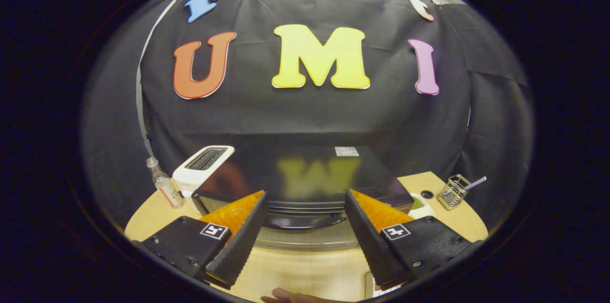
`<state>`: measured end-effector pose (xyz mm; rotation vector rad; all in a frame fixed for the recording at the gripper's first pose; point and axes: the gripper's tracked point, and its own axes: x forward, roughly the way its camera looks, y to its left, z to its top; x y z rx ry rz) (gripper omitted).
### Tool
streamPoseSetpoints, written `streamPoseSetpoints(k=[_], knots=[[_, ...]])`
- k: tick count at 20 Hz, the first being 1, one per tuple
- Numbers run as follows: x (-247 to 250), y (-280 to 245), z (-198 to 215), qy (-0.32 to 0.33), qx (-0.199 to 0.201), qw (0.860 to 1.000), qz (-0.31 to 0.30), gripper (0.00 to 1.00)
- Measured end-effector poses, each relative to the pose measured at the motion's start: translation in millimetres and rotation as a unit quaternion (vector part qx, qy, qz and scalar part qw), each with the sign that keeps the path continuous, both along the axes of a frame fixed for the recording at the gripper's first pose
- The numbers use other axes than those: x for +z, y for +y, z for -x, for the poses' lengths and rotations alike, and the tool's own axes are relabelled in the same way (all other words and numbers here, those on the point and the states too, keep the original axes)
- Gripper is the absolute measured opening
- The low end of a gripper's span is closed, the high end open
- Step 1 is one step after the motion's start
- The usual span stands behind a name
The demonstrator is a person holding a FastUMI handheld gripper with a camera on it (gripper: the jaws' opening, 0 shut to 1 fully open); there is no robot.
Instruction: Open the toaster oven, put the food inside, and close the toaster oven door.
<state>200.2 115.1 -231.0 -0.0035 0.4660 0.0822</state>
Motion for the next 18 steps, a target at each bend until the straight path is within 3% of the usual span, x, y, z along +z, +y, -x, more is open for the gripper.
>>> streamPoseSetpoints(k=[3,9,18], knots=[[-7.2,4.8,-8.4,0.004,-0.010,1.000,0.019,1.00],[-18.6,12.3,-8.8,0.021,0.000,1.000,-0.006,1.00],[-21.1,6.0,45.8,0.026,0.010,0.999,0.018,1.00]])
